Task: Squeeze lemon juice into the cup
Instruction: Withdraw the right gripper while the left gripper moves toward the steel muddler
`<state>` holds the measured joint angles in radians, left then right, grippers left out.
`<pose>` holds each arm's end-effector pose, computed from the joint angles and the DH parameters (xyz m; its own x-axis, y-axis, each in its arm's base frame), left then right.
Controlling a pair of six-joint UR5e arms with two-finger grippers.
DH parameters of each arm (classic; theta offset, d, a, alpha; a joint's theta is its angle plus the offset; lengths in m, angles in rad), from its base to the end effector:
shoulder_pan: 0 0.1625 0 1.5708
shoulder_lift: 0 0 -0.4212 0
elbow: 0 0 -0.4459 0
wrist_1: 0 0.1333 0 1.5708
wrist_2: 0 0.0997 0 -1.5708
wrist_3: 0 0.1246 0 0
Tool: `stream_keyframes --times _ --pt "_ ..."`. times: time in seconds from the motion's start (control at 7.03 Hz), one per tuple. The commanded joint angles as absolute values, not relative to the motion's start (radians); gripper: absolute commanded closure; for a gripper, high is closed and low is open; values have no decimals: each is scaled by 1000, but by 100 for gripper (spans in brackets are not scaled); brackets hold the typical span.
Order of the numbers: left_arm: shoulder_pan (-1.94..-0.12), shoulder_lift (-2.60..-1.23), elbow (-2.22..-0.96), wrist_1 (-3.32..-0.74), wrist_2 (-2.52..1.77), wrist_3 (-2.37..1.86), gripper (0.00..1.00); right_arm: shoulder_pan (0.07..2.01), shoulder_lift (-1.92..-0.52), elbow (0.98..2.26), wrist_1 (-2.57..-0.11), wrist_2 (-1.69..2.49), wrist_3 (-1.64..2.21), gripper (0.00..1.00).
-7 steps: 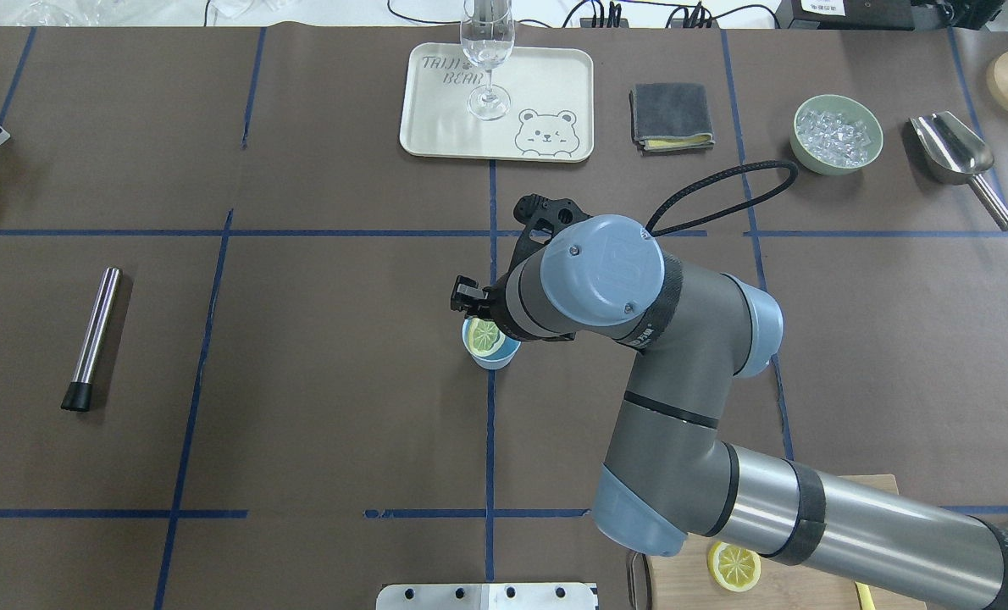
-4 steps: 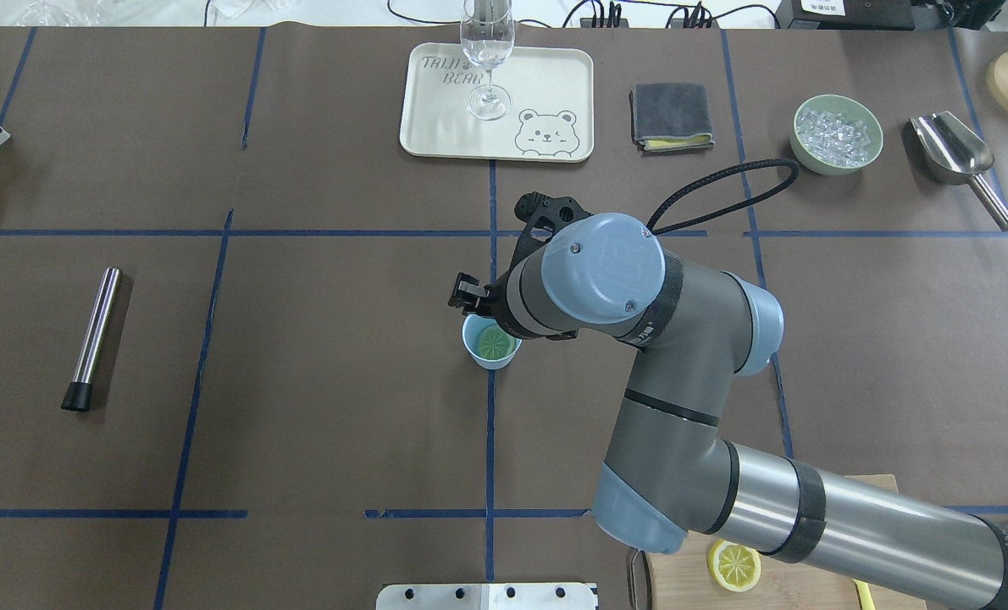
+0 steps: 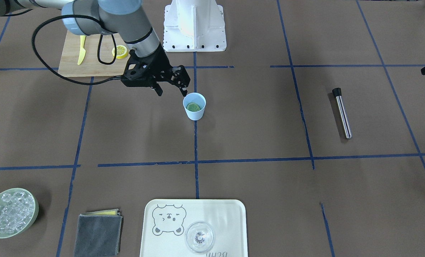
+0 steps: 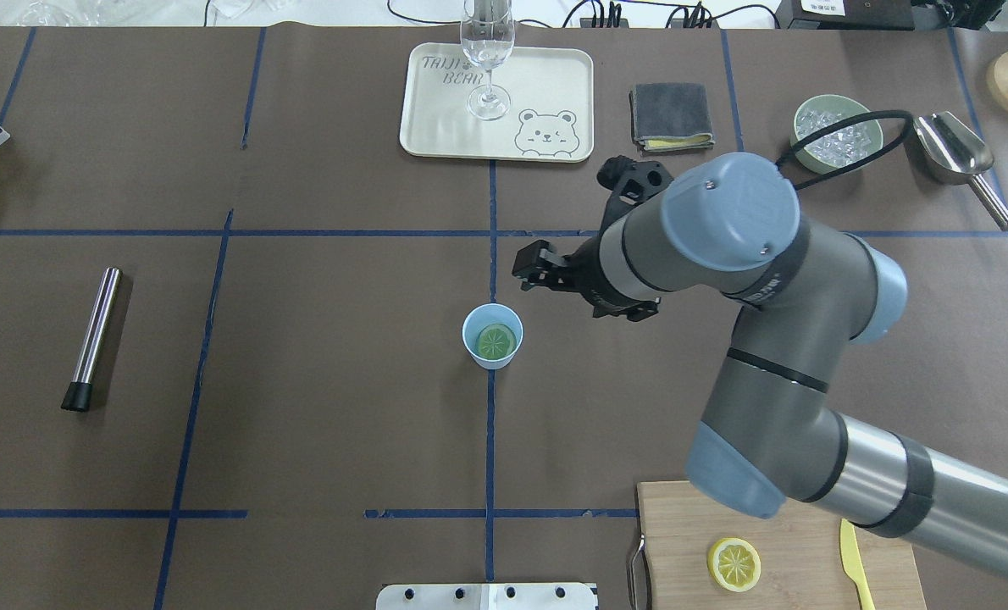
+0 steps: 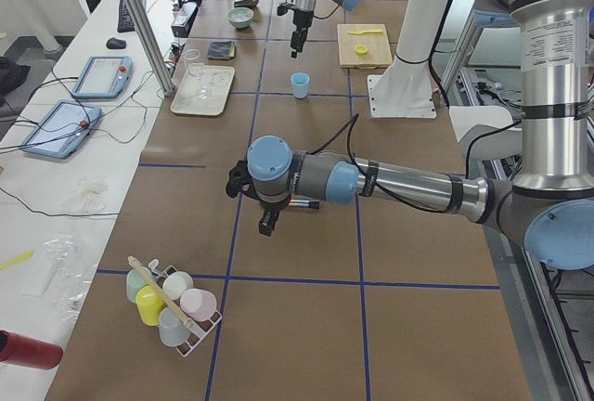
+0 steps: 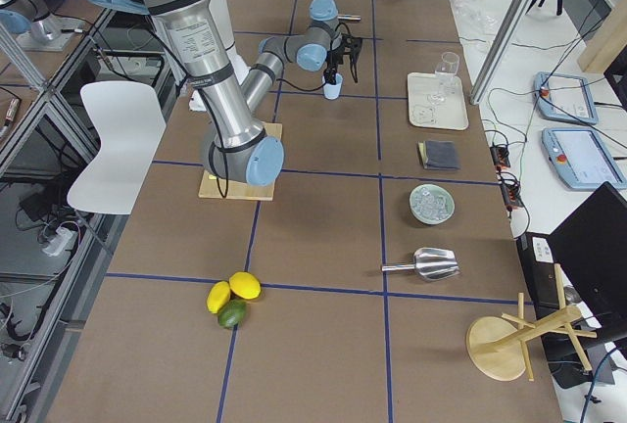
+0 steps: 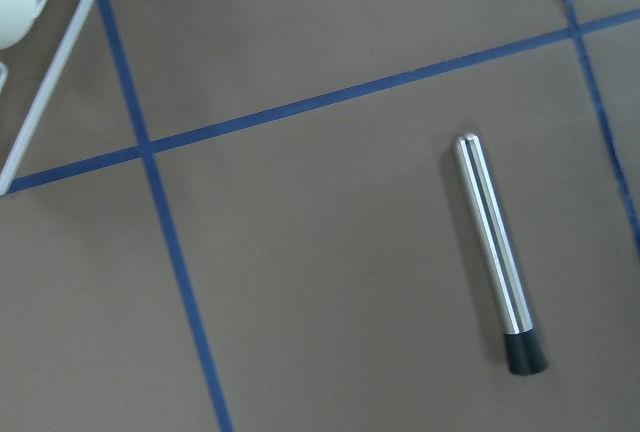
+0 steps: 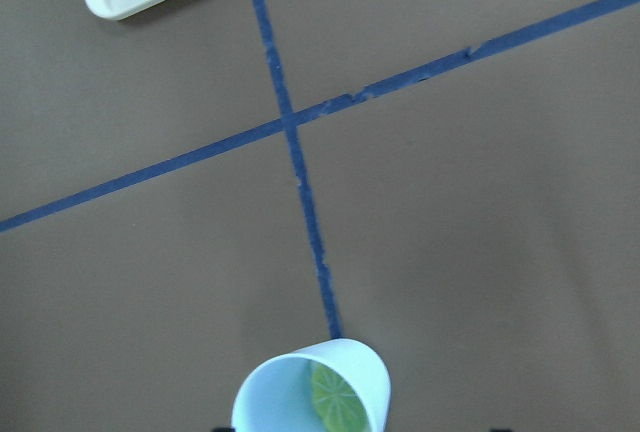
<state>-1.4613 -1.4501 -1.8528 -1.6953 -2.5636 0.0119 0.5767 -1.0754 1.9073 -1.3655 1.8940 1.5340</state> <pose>0.0263 -0.5044 0.5462 0.5160 0.3058 -0.8002 -0.1110 0.9501 0.2915 -0.4963 -0.4346 0.1777 0.4367 0.2424 0.8663 -0.2719 0.9535 -0.1298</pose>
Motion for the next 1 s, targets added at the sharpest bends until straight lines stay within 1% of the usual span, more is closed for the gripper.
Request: stream_keyframes --times 0.0,0.28,0.43,0.57,0.71,0.85 --pt "-1334 -1456 -1853 -1927 -2556 -314 0 652 -1260 2008 -1362 1968 1391 0" --pt "-1179 -1533 -1847 -1939 -2428 -609 0 731 -1446 2104 -1361 2055 1228 0" --pt "-1136 -1548 -1836 -1936 -2406 -667 0 774 -1519 2129 -1359 2095 1148 0" --pt "-1118 -1558 -1819 -1933 -2376 -696 0 826 -1567 2140 -1359 2135 1079 0" --pt "-1061 -1563 -1816 -1931 -2267 -771 0 856 -1598 2144 -1359 2158 1036 0" --pt "-1024 -1578 -1766 -1934 -2231 -773 3 856 -1604 2141 -1359 2158 1034 0"
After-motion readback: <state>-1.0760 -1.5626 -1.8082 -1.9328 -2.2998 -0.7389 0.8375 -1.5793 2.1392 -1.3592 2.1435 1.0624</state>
